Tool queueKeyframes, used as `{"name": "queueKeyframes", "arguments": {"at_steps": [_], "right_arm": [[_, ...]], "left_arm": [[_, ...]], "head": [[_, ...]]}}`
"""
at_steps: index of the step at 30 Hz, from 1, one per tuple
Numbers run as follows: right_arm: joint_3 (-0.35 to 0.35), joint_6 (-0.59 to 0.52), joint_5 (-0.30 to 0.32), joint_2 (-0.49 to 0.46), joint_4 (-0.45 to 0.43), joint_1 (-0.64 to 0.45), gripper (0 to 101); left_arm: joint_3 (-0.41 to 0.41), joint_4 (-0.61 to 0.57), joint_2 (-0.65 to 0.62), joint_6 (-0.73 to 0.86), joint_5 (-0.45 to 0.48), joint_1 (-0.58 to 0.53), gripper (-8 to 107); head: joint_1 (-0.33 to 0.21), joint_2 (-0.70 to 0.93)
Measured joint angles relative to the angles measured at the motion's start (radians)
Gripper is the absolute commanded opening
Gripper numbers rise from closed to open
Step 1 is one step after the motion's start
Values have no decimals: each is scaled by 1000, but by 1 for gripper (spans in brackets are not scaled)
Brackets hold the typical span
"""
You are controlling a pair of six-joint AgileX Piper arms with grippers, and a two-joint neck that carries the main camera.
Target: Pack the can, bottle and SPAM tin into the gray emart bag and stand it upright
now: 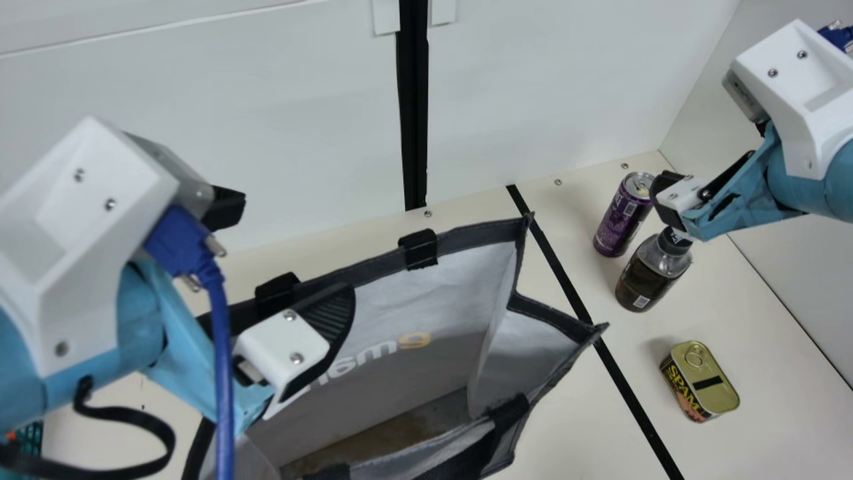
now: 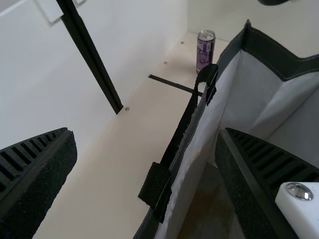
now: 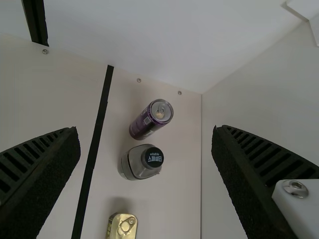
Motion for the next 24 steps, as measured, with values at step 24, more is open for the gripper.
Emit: {"name": "queueKeyframes", "arguments": {"at_steps": [24], "right_arm": [[0,0,0,0,0,0,95]], "left_arm": [[30,-19,86,18,2,-36,90]], "head": [[0,0]]}}
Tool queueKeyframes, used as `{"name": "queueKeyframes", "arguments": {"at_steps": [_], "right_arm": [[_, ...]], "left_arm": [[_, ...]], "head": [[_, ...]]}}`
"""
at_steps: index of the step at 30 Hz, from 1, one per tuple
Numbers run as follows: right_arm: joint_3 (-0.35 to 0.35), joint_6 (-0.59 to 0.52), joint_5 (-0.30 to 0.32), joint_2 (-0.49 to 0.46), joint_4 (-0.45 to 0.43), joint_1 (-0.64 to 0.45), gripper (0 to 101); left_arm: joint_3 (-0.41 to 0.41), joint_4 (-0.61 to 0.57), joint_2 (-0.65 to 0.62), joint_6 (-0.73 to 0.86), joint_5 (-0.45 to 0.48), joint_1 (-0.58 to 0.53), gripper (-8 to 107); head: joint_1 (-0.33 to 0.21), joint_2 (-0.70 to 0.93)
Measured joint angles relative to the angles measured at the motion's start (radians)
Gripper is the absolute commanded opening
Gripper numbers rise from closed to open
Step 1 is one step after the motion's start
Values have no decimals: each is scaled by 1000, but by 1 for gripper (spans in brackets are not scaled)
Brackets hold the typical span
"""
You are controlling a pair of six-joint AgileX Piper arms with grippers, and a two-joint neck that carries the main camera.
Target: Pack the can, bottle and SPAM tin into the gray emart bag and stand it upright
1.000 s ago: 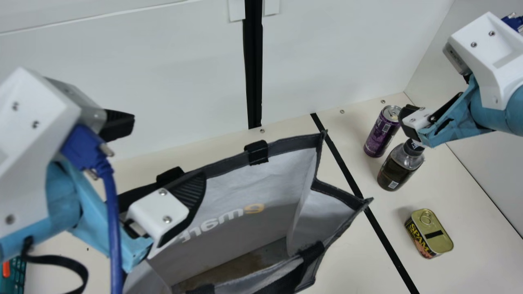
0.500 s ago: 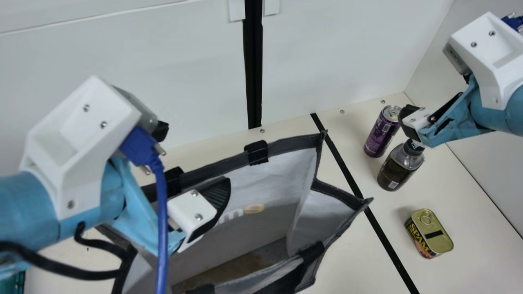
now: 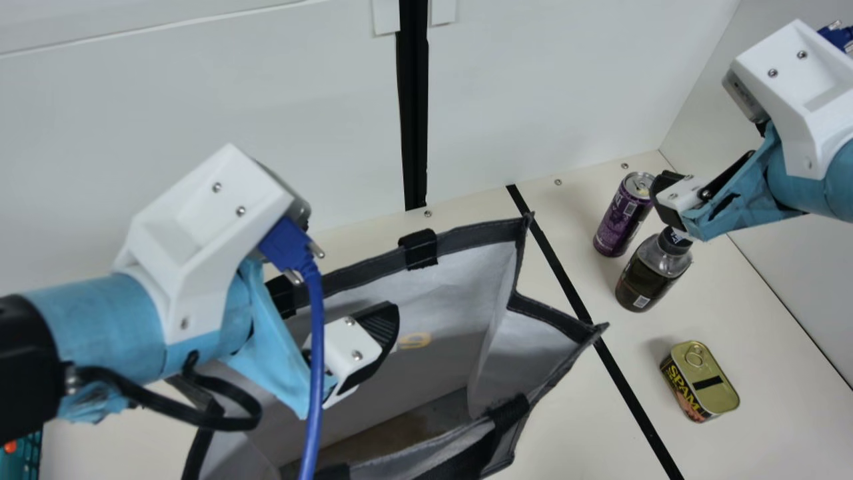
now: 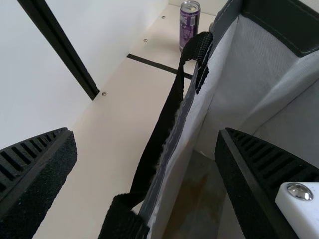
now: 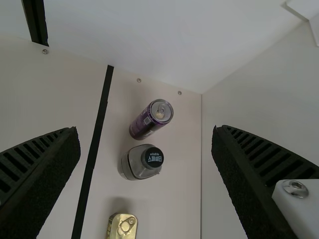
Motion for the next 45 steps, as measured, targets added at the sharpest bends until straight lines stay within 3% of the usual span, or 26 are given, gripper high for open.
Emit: {"name": "queueKeyframes", "arguments": {"at_steps": [1,16,29,45], "right_arm": [[0,0,0,0,0,0,95],[0,0,0,0,0,0,95],[0,0,0,0,0,0,95],[0,0,0,0,0,0,95]], "left_arm": [[2,0,3,-2,0,-3,90],[10,34,22,-41,-2,-33,-8],[-3,188,-16,-160,0,-55,-8],[66,629,-138,-405,0,-85,-8]], "head": [[0,2],[0,0],[0,2],[0,0]]}}
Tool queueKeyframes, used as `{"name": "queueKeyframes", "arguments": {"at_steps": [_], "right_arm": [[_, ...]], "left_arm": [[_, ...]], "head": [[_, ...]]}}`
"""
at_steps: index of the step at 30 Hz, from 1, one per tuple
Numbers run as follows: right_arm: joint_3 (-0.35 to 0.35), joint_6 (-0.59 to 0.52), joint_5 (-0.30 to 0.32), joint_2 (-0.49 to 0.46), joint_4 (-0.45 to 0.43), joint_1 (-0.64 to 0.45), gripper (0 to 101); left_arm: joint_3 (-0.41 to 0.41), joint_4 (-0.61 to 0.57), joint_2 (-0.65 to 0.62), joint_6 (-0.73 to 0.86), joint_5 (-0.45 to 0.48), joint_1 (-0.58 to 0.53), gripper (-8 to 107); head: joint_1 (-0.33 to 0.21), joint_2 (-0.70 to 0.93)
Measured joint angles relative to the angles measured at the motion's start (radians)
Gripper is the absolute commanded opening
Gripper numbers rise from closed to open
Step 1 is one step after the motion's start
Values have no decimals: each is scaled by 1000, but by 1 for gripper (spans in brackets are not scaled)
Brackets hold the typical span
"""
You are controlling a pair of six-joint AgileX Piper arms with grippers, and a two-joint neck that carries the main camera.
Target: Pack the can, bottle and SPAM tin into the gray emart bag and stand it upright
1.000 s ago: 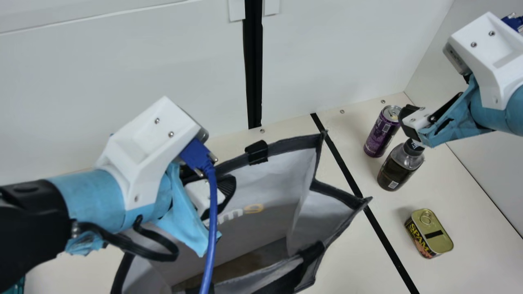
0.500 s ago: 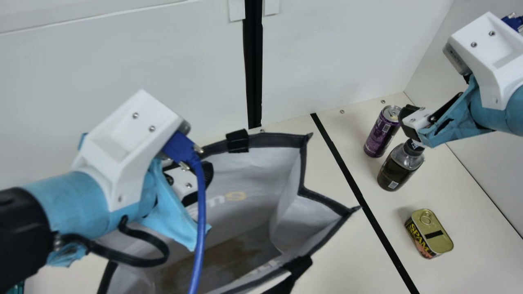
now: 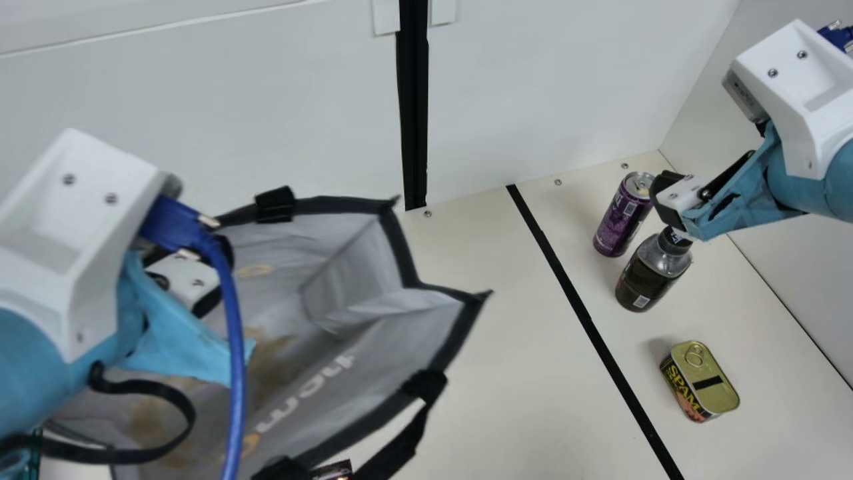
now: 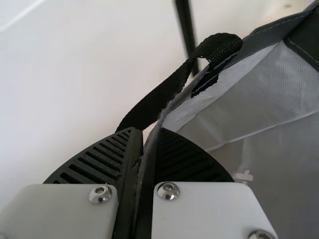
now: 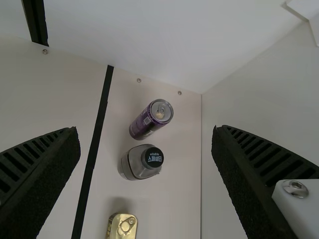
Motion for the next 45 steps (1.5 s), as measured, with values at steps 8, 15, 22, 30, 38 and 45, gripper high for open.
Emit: {"name": "queueKeyframes", "arguments": {"at_steps": [8,15,22,30,38,45], "right_arm": [[0,0,0,0,0,0,95],[0,0,0,0,0,0,95],[0,0,0,0,0,0,95],[0,0,0,0,0,0,95],[0,0,0,0,0,0,95],[0,0,0,0,0,0,95]], "left_arm": [[86,258,-56,-127,0,-8,-8],[175,464,-91,-224,-2,-4,-8],[272,620,-112,-324,-2,4,-8],[378,701,-116,-414,-2,-4,-8],[450,729,-100,-476,-4,-27,-8],[477,687,-82,-503,-2,-47,-8]], "head": [[0,0],[0,0],[0,0],[0,0],[0,0],[0,0]]}}
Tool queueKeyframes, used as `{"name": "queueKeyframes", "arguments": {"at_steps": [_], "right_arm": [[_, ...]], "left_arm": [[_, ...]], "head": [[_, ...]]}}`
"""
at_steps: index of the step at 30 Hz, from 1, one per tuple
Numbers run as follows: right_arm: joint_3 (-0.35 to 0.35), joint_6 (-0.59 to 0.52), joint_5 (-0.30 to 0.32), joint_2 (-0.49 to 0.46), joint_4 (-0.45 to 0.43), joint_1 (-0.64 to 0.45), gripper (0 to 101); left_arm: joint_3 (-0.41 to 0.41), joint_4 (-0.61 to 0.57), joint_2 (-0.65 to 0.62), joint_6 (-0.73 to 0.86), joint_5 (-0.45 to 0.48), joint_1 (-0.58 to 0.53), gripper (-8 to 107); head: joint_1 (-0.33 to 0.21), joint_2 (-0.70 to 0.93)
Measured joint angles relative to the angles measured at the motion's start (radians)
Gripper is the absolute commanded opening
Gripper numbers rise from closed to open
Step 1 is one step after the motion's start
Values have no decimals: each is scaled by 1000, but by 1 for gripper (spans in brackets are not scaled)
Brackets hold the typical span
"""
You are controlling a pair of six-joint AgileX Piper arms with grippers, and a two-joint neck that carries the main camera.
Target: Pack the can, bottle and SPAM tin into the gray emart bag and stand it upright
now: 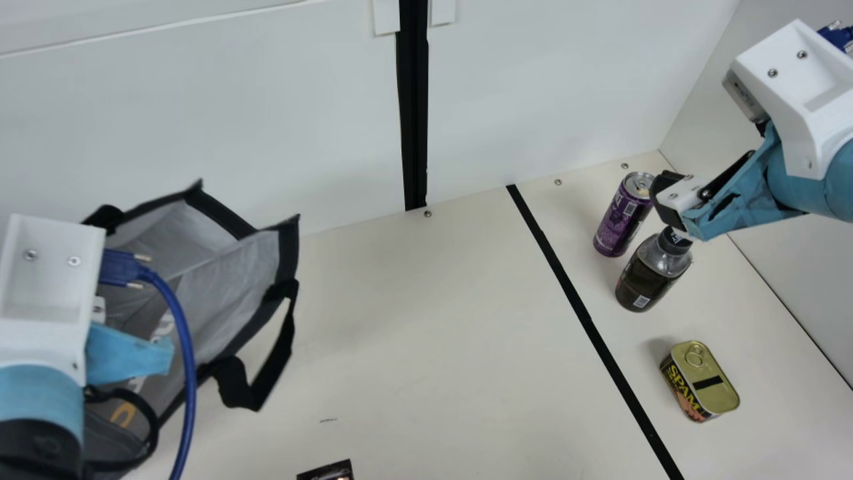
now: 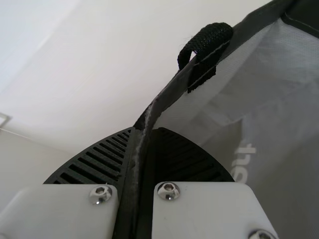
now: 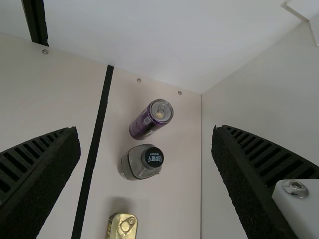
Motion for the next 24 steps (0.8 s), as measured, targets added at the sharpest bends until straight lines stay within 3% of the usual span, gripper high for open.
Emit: {"name": "queueKeyframes", "arguments": {"at_steps": [24], "right_arm": [[0,0,0,0,0,0,95]], "left_arm": [[46,-228,20,-104,2,-106,-8]], "head": [[0,2]]}}
